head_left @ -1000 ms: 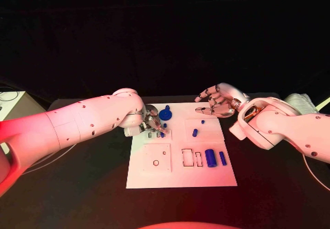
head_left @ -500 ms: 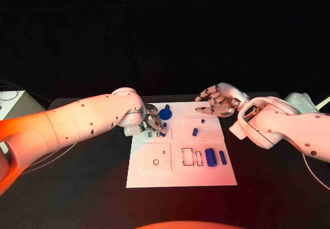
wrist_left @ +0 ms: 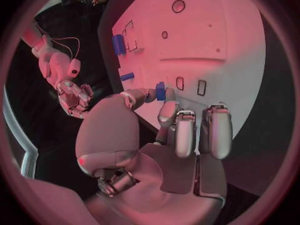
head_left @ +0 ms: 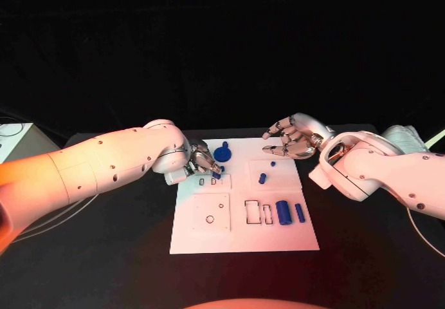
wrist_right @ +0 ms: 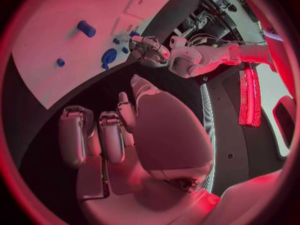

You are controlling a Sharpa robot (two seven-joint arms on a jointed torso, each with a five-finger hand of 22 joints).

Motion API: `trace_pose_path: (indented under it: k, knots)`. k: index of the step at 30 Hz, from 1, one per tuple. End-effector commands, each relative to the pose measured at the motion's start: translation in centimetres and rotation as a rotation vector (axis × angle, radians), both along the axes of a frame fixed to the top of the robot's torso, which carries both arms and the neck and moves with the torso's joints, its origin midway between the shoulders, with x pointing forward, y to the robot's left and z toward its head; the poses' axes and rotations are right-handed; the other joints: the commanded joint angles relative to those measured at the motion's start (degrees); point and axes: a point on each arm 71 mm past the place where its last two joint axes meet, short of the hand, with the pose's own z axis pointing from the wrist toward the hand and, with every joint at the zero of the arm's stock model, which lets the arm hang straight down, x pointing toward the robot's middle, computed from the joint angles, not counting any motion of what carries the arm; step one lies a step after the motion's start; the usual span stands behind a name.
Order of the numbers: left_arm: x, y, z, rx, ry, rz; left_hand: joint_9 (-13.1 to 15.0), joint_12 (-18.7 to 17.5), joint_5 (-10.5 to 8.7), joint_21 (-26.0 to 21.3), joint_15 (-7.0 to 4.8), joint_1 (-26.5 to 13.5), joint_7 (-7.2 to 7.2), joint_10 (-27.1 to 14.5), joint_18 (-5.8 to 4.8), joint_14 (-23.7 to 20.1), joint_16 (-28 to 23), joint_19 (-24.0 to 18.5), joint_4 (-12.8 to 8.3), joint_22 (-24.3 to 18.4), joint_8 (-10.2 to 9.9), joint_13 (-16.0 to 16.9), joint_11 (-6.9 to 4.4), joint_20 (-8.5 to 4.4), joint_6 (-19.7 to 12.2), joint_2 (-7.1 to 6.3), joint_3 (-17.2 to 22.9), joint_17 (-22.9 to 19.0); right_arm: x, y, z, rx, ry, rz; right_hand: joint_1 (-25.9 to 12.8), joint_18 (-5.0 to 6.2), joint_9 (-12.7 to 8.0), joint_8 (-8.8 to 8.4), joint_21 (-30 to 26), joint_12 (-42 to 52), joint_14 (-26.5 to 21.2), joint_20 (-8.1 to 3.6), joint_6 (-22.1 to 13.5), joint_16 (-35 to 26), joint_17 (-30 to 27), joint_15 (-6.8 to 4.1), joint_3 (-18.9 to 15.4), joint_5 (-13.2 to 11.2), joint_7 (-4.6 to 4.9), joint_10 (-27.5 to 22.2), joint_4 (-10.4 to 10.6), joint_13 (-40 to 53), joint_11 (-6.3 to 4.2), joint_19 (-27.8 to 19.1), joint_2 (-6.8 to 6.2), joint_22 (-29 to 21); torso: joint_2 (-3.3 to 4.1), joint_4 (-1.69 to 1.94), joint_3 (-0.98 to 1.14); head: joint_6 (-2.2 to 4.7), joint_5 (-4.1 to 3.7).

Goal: Assemble the parts on the task board

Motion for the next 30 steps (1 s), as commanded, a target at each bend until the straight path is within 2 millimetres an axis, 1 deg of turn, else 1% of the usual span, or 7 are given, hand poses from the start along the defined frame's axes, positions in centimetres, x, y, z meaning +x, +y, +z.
trace_pose_path:
  k: [1,6,11,17,20,25,30]
  knots:
    - [0.14,-0.06,0.4,-0.031,-0.046,0.03,6.7,0.7,1.56,0.4,-0.46,-0.8,-1.34,0.8,-0.88,5.7,0.2,0.7,-10.2,4.0,0.3,0.8,-0.1,-0.14,2.0,-0.18,9.6,14.1,-0.07,0.09,-0.18,-0.012,0.016,0.015,0.2,0.53,-0.1,0.24,-0.2,0.1,5.2,-0.29,-0.2,-0.2,11.8,-0.45,0.2,0.2,-0.17,-0.1,-0.2,-0.1,-0.14,1.8,-0.74,8.9,-0.01,0.18,-0.04,-0.11,0.17]
    - [0.04,0.24,0.47,-0.017,-0.062,0.03,6.9,1.4,3.63,0.6,-0.66,-1.2,-1.55,1.6,-1.0,5.8,0.3,1.1,-10.7,4.6,0.5,1.9,-0.31,-0.37,2.5,-0.3,9.5,14.3,-0.07,0.06,-0.24,-0.013,0.019,0.015,0.2,0.53,-0.1,0.24,-0.2,0.1,5.2,-0.29,-0.2,-0.2,11.8,-0.45,0.2,0.2,-0.17,-0.1,-0.2,-0.1,-0.14,1.8,-0.74,8.9,-0.05,0.16,0.06,-0.31,0.4]
    - [0.06,0.35,0.64,0.034,-0.114,0.023,7.0,2.2,4.73,0.9,-0.83,-1.5,-1.75,2.5,-1.16,5.8,0.3,1.6,-11.1,5.3,0.6,3.2,-0.51,-0.52,2.9,-0.43,9.4,14.3,-0.07,0.02,-0.35,-0.014,0.022,0.015,0.3,0.55,-0.1,0.27,-0.3,0.1,5.2,-0.3,-0.2,-0.2,11.7,-0.46,0.3,0.1,-0.18,-0.1,-0.3,-0.1,-0.14,1.8,-0.8,8.9,0.01,0.15,0.08,-0.45,0.65]
    - [-0.05,0.31,0.64,0.089,-0.152,0.002,7.1,2.7,5.08,1.0,-0.93,-1.7,-1.87,3.1,-1.2,5.8,0.3,1.7,-11.1,5.5,0.7,3.9,-0.62,-0.58,3.2,-0.45,9.3,14.2,-0.11,0.12,-0.48,-0.017,0.029,0.021,0.0,0.55,-0.1,0.3,-0.3,0.1,5.2,-0.31,-0.2,-0.2,11.7,-0.46,0.4,0.2,-0.15,-0.1,-0.1,-0.1,-0.11,1.7,-0.92,8.9,-0.01,0.08,0.14,-0.75,1.01]
    - [-0.14,0.31,0.48,0.11,-0.163,-0.002,7.1,2.8,5.19,1.0,-0.97,-1.7,-1.92,3.2,-1.2,5.8,0.2,1.7,-11.2,5.5,0.7,4.1,-0.67,-0.6,3.3,-0.46,9.3,14.2,-0.13,0.14,-0.48,-0.018,0.029,0.024,0.0,0.55,-0.1,0.3,-0.3,0.1,5.2,-0.31,-0.2,-0.2,11.7,-0.46,0.4,0.2,-0.15,-0.1,-0.1,-0.1,-0.11,1.7,-0.92,8.9,-0.03,0.09,0.06,-0.91,1.05]
    - [-0.4,0.29,0.11,0.133,-0.166,-0.01,7.1,2.8,5.23,1.0,-0.98,-1.7,-1.93,3.2,-1.19,5.7,0.2,1.7,-11.2,5.5,0.7,4.0,-0.68,-0.61,3.3,-0.46,9.2,14.1,-0.23,0.26,-0.42,-0.014,0.024,0.031,-1.3,0.58,-0.2,0.53,-0.5,0.0,5.2,-0.33,-0.5,-0.2,11.7,-0.47,0.6,1.8,-0.2,-0.4,0.3,-0.4,-0.12,1.7,-1.99,8.8,0.02,0.04,0.03,-1.03,1.22]
    - [-0.73,0.09,-0.31,0.151,-0.161,-0.025,7.1,2.8,5.25,1.0,-0.99,-1.7,-1.94,3.2,-1.2,5.7,0.2,1.8,-11.2,5.5,0.7,4.1,-0.7,-0.61,3.3,-0.46,9.3,14.1,-0.2,0.32,-0.22,0.005,0.001,0.031,-1.6,0.97,-0.2,0.56,-2.2,-0.4,4.8,-0.33,-0.6,-0.9,10.4,-0.46,0.6,2.1,-0.19,-0.9,0.4,-0.9,-0.11,1.0,-2.22,7.7,-0.03,0.04,-0.01,-1.15,1.37]
